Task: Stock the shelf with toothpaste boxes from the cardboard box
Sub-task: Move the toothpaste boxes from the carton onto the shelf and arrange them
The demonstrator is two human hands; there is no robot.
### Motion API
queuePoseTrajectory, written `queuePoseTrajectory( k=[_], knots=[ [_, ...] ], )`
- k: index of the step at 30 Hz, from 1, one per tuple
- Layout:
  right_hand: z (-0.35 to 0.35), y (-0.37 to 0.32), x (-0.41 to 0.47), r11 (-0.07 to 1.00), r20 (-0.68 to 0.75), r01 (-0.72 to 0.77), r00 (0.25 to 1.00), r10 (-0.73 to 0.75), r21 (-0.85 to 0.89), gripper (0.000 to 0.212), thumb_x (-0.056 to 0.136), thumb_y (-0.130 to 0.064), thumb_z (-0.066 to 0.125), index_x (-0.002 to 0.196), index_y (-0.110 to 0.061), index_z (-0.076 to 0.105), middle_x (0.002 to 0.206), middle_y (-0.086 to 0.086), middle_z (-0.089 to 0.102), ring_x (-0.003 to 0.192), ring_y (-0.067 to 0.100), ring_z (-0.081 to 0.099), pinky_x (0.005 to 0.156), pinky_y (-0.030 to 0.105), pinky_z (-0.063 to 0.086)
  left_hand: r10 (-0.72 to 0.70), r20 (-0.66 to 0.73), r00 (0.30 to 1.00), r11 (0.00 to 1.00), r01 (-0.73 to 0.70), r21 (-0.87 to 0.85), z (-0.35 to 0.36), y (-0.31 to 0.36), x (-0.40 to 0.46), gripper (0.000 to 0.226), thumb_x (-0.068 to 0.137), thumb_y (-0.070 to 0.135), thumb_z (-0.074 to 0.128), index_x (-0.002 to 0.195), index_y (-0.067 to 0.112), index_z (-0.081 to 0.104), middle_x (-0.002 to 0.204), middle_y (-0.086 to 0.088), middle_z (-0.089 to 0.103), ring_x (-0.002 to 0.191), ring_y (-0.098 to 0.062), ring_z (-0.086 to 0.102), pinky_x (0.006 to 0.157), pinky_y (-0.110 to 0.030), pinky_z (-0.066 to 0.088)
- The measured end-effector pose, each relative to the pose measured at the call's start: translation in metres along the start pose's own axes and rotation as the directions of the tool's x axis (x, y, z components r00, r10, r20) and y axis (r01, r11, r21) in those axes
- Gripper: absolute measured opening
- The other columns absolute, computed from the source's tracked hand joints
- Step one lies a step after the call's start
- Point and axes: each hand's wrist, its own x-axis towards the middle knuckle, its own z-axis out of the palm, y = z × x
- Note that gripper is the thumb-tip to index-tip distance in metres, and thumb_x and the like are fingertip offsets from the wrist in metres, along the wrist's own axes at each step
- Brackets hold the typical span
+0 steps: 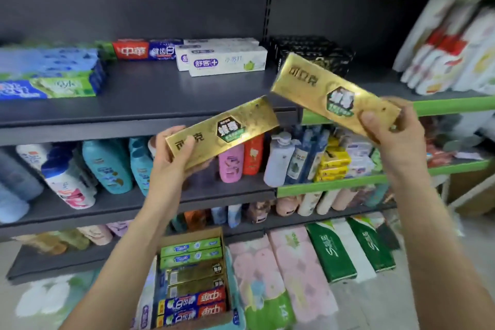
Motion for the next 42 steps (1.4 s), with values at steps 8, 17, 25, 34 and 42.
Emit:
queuePoseTrajectory(
  k=[8,17,25,34,42],
  knots=[
    [-0.005,0.052,0.180,0.891,0.275,0.292,0.940,-0.200,-0.347,0.040,0.074,-0.021,0.080,0.104,-0.026,0.055,0.097,-0.009,0.059,0.079,-0.008,0.054,0.071,0.010,0.040,0.218,-0.229,0.949,0.965,-0.175,0.194,0.080,0.013,0.031,0.019,0.099,0.037,0.037,0.099,0.027,0.054,0.085,0.013,0.059,0.076,0.001,0.056,0.060,-0.012,0.046],
    [0.004,0.102,0.249,0.648,0.448,0.467,0.869,-0.210,-0.601,0.034,0.076,-0.032,0.076,0.106,-0.019,0.065,0.122,0.010,0.051,0.112,0.033,0.049,0.090,0.038,0.042,0.409,0.198,0.891,0.747,-0.451,0.488,0.169,0.020,0.103,0.011,0.096,0.023,0.047,0.100,0.032,0.051,0.091,0.019,0.056,0.080,0.009,0.049,0.075,-0.008,0.038],
    [-0.030,0.104,0.258,0.924,0.339,0.218,0.935,-0.106,-0.313,0.024,0.093,-0.019,0.057,0.115,-0.019,0.065,0.119,0.006,0.061,0.099,0.011,0.057,0.082,0.008,0.038,0.041,0.402,0.915,0.467,-0.374,0.802,0.209,-0.026,0.152,0.050,0.088,0.038,0.061,0.132,0.024,0.043,0.131,0.002,0.053,0.118,-0.015,0.050,0.094,-0.023,0.036],
    [-0.015,0.068,0.193,0.409,0.460,0.731,0.670,-0.582,-0.547,0.023,0.089,-0.015,0.056,0.110,-0.012,0.065,0.113,0.007,0.062,0.111,0.029,0.049,0.091,0.040,0.038,0.418,0.195,0.887,0.335,-0.350,0.875,0.240,-0.029,0.136,0.047,0.077,0.043,0.070,0.118,0.025,0.052,0.120,0.003,0.049,0.112,-0.014,0.047,0.079,-0.027,0.045],
    [0.051,0.062,0.052,0.415,0.604,0.891,0.436,-0.667,-0.186,0.020,0.093,-0.013,0.051,0.098,-0.009,0.070,0.090,0.003,0.069,0.085,0.025,0.062,0.075,0.037,0.048,0.579,0.330,0.746,0.302,-0.572,0.763,0.111,-0.040,0.024,0.028,0.094,0.026,0.047,0.088,0.009,0.069,0.078,0.003,0.069,0.070,-0.010,0.062,0.067,-0.022,0.047]
  ],
)
